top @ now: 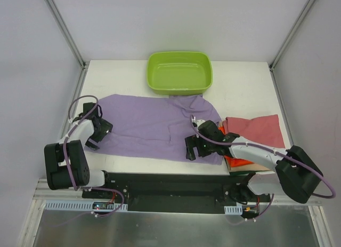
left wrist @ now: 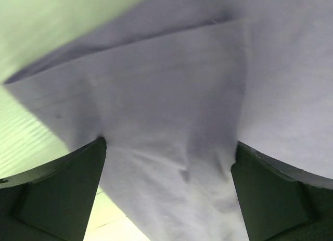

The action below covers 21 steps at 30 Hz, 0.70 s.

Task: Fold and stack the t-shirts
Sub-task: Fold the flattened tshirt in 1/3 of the way

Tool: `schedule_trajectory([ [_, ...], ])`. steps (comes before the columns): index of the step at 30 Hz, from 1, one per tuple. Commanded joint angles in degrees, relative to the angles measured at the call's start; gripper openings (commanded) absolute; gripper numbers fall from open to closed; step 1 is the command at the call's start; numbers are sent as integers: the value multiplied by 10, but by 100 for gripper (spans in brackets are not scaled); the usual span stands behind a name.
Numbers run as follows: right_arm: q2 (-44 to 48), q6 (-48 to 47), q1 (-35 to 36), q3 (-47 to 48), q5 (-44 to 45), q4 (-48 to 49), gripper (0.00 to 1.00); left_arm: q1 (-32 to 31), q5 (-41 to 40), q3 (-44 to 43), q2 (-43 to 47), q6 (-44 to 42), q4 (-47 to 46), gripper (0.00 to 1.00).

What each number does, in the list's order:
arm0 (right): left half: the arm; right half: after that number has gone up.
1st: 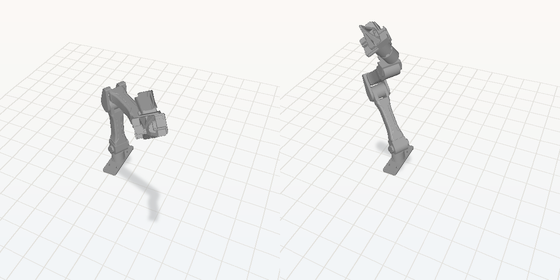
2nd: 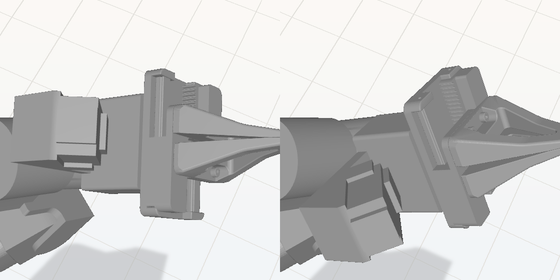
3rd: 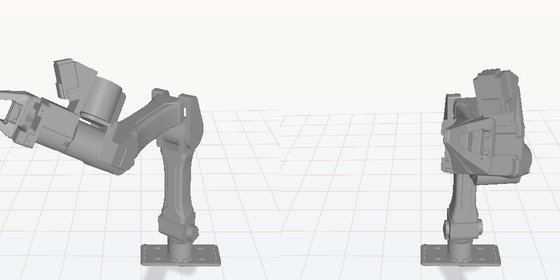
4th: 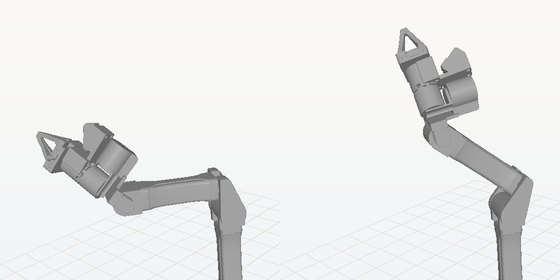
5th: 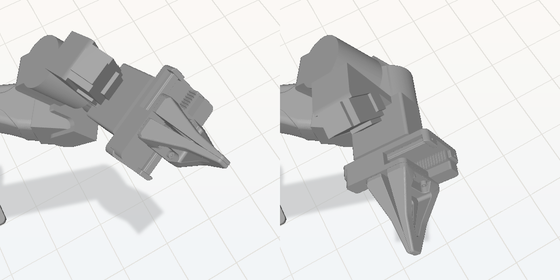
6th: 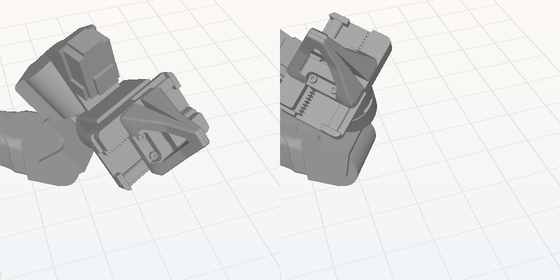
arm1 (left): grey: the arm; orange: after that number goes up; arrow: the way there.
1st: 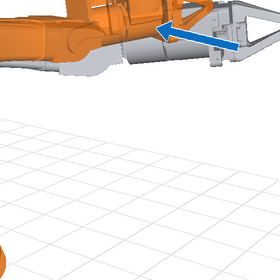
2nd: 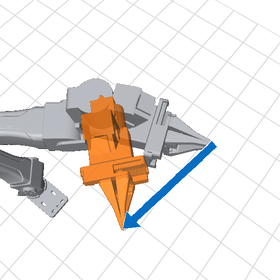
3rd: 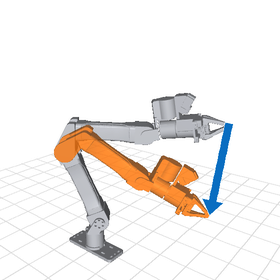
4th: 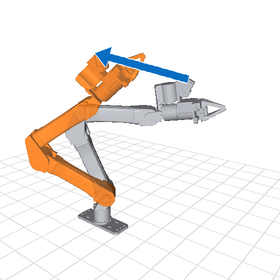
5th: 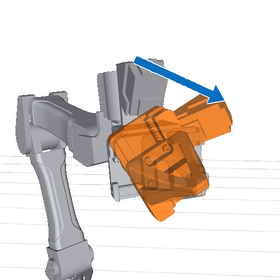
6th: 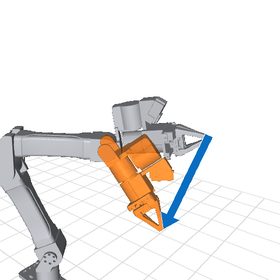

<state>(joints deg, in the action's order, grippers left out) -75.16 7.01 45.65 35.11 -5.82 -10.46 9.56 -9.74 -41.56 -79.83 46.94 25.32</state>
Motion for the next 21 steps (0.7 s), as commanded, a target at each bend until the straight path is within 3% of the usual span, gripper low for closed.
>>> schedule_trajectory([
  [1, 38, 36, 27, -40, -34, -66, 96, 32, -69, 50, 62, 19, 57, 99],
  [9, 125, 76, 79, -73, -40, -102, 96, 52, -140, 93, 153, 63, 114, 99],
  [14, 164, 50, 88, -55, -28, -122, 96, 53, -168, 92, 212, 80, 126, 99],
  [21, 160, -16, 88, 42, 125, -199, 96, 53, -104, 4, 193, 67, 125, 99],
])
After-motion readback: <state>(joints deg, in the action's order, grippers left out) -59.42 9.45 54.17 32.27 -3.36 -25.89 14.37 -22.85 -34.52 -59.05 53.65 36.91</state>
